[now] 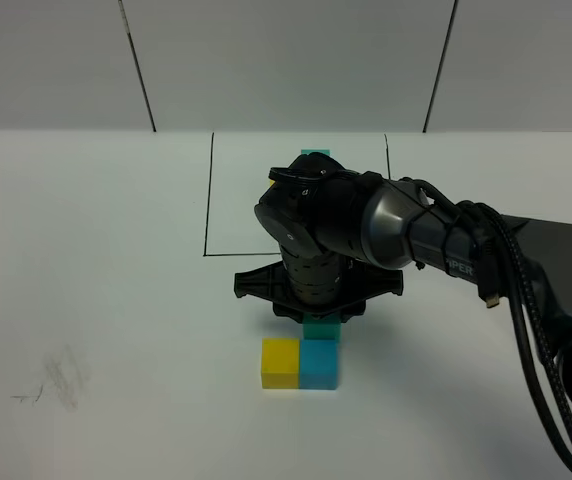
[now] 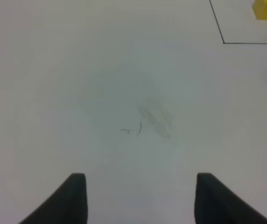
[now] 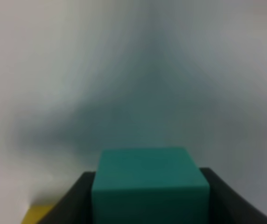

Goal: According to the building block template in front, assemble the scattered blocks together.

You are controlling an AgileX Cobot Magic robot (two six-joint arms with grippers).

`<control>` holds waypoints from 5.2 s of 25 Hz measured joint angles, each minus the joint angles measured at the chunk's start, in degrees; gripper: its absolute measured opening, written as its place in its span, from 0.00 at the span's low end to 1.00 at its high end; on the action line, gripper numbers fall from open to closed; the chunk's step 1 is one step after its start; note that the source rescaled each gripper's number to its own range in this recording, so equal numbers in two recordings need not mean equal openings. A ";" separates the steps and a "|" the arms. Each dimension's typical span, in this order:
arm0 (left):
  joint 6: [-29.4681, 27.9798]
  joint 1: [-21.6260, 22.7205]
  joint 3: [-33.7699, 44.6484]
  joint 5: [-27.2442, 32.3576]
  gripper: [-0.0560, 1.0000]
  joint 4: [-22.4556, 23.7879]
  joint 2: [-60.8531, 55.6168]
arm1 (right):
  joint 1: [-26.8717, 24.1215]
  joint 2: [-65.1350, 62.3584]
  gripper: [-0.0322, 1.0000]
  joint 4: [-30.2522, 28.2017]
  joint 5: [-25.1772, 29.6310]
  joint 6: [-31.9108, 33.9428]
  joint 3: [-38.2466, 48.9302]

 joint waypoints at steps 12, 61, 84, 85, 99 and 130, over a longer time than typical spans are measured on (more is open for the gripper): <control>0.00 0.00 0.00 -0.05 0.20 0.00 0.00 | 0.00 2.63 0.04 1.18 -1.00 0.00 0.00; 0.10 0.00 0.00 -0.05 0.20 0.00 0.00 | 0.00 3.91 0.04 1.97 -1.46 0.28 -0.58; 0.11 0.00 0.00 -0.05 0.20 0.00 0.00 | 0.00 4.71 0.09 1.88 -2.44 -2.47 -0.53; 0.11 0.00 0.00 -0.05 0.20 0.00 0.00 | 0.00 4.47 0.10 1.57 -2.51 -2.53 -0.53; 0.11 0.00 0.00 -0.05 0.20 0.00 0.00 | 0.00 -1.15 0.68 -3.97 -1.61 -5.22 -0.53; 0.11 0.00 0.00 -0.05 0.20 0.00 0.00 | -45.23 -31.23 1.00 -3.18 5.52 -64.53 -0.53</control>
